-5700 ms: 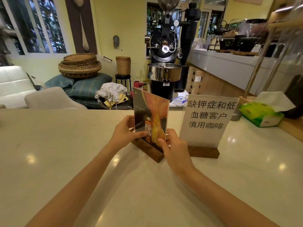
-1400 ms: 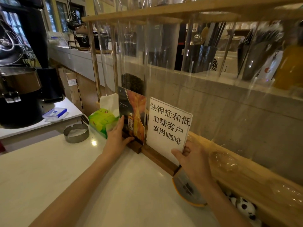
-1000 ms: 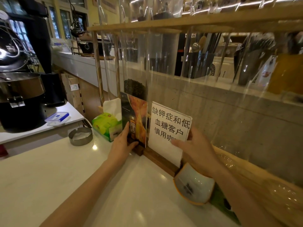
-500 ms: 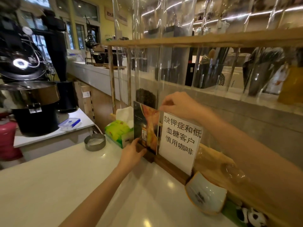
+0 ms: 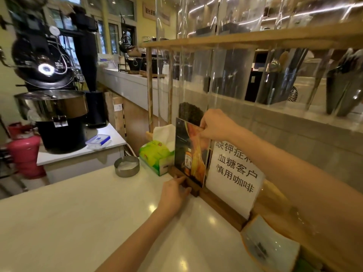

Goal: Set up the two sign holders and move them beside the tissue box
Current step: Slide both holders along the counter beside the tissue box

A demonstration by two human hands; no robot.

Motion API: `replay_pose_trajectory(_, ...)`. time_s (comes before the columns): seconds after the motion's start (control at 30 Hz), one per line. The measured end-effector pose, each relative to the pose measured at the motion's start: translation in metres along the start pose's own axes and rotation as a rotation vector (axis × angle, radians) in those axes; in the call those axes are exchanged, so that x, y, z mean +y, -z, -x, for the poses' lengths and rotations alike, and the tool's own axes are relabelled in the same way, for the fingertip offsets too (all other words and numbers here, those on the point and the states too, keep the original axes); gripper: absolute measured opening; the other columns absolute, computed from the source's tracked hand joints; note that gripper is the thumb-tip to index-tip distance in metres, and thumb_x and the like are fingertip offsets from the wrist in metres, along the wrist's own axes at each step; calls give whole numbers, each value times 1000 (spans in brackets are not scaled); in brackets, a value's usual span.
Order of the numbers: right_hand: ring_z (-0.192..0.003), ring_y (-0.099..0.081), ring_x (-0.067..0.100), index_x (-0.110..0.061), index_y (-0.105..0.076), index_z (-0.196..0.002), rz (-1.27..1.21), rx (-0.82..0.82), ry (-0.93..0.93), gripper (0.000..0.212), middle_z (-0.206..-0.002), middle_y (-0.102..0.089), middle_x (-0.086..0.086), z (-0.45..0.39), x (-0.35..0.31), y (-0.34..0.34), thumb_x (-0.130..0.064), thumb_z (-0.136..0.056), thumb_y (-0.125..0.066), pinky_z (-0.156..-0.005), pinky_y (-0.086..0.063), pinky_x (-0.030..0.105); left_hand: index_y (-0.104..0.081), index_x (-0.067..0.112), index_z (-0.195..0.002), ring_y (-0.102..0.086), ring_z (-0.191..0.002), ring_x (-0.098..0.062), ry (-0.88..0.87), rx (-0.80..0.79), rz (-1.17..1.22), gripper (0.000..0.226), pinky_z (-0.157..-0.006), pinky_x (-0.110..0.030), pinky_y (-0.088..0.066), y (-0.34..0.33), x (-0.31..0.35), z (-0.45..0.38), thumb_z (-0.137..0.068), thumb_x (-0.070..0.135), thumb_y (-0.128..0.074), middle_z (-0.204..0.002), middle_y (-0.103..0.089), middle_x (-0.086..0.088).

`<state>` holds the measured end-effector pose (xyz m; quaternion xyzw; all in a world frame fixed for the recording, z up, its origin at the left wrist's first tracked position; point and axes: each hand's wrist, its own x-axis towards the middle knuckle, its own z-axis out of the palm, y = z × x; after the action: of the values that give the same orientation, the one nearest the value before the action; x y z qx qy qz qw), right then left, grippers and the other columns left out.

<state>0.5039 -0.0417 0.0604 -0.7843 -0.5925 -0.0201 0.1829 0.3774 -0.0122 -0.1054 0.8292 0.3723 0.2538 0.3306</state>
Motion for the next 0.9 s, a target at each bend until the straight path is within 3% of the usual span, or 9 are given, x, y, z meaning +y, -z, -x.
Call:
replay_pose_trajectory(0.13,-73,-67,30,2,-69,-79,44,27,-6,13,-75,-69,18,-3,4,-1,-10,-75,-67,-66,-56,39,-54,11,-124,-51,-119,-25,-10,-5,-24,38,-96,-25,-38,-3,-1,-2,-87,18,-56,-128,-57,-15)
replay_pose_trajectory(0.33,-69,-61,27,5,-67,-85,34,27,-16,15,-90,-69,22,-3,4,0,-7,-77,-63,-66,-55,38,-51,9,-126,-35,-135,-24,-28,-24,-51,39,-109,-31,-31,-9,0,-5,-88,16,-55,-136,-51,-17)
replay_pose_trajectory(0.6,-63,-55,20,0,-65,-80,60,21,-5,7,-61,-52,3,-3,3,2,-5,-77,-60,-51,-43,25,-46,11,-130,-36,-135,-24,-49,-31,-101,43,-109,-32,-32,-14,-6,-12,-89,19,-54,-139,-47,-18)
replay_pose_trajectory(0.73,-63,-55,19,-4,-63,-78,59,18,-3,3,-61,-51,1,-3,3,3,-5,-76,-62,-49,-41,23,-47,12,-130,-38,-134,-24,-57,-23,-113,44,-108,-32,-33,-17,-9,-14,-88,20,-54,-140,-47,-18)
replay_pose_trajectory(0.9,-68,-57,21,2,-67,-89,58,19,10,17,-76,-62,12,0,5,3,-8,-76,-64,-54,-44,25,-47,12,-130,-39,-133,-26,-49,-18,-113,44,-108,-32,-33,-19,-9,-16,-88,21,-55,-141,-44,-18)
